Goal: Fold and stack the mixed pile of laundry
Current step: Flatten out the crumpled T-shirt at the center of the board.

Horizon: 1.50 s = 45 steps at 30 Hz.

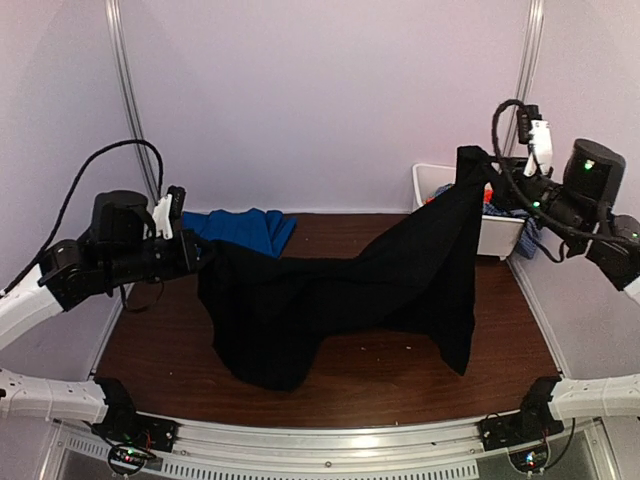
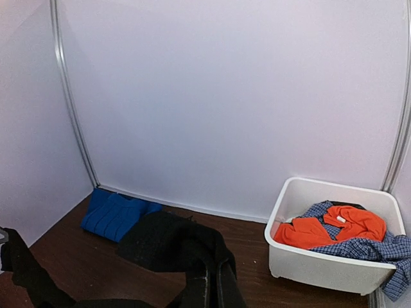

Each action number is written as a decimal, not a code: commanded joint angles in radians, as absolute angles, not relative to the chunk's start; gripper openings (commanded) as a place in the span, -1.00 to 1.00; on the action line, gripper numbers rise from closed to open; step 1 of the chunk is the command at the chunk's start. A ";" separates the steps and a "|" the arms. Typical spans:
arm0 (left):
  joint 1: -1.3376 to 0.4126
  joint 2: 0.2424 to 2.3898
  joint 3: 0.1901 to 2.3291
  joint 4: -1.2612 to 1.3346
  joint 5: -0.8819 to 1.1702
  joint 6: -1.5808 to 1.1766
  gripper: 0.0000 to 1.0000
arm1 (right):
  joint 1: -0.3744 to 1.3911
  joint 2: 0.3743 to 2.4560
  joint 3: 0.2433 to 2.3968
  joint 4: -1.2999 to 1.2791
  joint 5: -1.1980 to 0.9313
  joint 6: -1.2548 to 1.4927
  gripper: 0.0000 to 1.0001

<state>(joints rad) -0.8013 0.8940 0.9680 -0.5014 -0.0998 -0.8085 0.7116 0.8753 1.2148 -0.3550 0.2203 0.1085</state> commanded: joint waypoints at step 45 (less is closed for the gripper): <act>-0.415 1.776 0.883 0.020 0.306 -0.635 -0.06 | 0.414 1.373 0.969 -0.182 0.015 0.176 -1.00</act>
